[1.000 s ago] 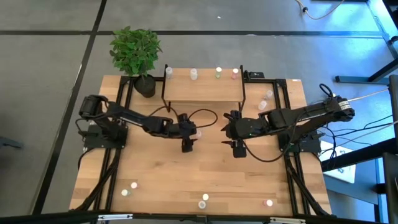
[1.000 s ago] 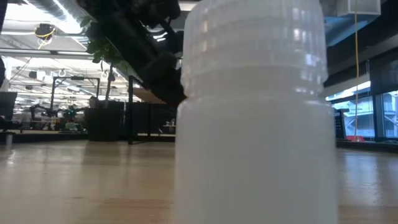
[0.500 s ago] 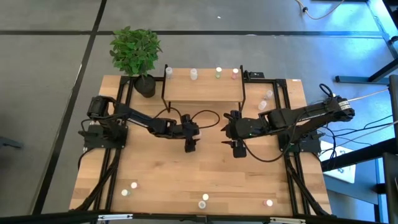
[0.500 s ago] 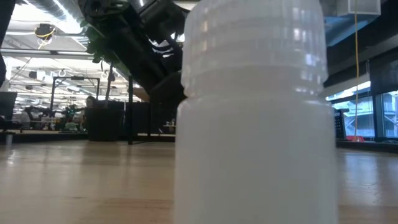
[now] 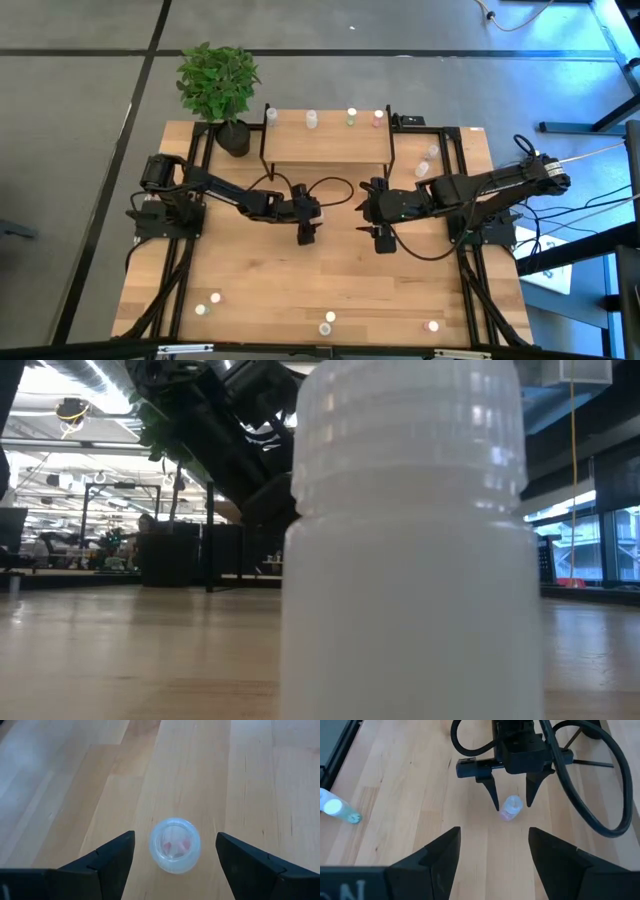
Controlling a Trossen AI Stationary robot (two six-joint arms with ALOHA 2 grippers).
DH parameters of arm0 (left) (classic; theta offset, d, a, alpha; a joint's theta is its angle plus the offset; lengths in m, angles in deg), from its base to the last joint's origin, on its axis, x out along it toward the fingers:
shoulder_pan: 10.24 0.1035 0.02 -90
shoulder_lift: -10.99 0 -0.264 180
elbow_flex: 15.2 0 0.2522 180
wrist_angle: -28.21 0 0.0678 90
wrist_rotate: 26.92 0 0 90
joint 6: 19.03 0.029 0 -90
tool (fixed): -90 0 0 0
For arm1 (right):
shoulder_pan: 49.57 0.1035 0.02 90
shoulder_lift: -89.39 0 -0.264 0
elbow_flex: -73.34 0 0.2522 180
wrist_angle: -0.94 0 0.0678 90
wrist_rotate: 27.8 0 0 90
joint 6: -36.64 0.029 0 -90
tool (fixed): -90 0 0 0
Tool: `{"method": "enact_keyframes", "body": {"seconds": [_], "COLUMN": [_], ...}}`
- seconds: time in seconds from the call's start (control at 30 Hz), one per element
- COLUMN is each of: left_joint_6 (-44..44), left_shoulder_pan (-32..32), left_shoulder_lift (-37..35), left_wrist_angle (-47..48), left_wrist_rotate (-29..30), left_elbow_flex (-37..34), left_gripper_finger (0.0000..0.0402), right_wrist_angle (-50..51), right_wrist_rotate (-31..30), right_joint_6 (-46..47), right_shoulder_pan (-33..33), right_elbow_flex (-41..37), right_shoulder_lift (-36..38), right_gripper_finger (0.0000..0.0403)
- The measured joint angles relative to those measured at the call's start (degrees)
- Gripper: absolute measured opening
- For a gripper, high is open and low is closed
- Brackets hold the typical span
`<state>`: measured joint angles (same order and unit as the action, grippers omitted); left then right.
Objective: Pick and place medicine bottles onto shelf by color
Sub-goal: Put the middle right transparent pill bottle on the shelf aligned with the other transparent pill bottle
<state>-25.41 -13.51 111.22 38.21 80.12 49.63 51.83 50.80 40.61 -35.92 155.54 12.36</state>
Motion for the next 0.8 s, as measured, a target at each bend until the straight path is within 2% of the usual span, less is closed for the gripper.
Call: {"method": "enact_keyframes", "body": {"seconds": [0.8], "left_joint_6": [0.6], "left_shoulder_pan": [-0.3], "left_shoulder_lift": [0.0], "left_wrist_angle": [0.0], "left_wrist_rotate": [0.0], "left_elbow_flex": [0.0], "left_gripper_finger": [0.0136], "right_wrist_angle": [0.0], "right_wrist_rotate": [0.0], "right_joint_6": [0.0], "right_shoulder_pan": [0.0], "right_elbow_flex": [0.0], "right_shoulder_lift": [0.0], "right_gripper_finger": [0.0236]}}
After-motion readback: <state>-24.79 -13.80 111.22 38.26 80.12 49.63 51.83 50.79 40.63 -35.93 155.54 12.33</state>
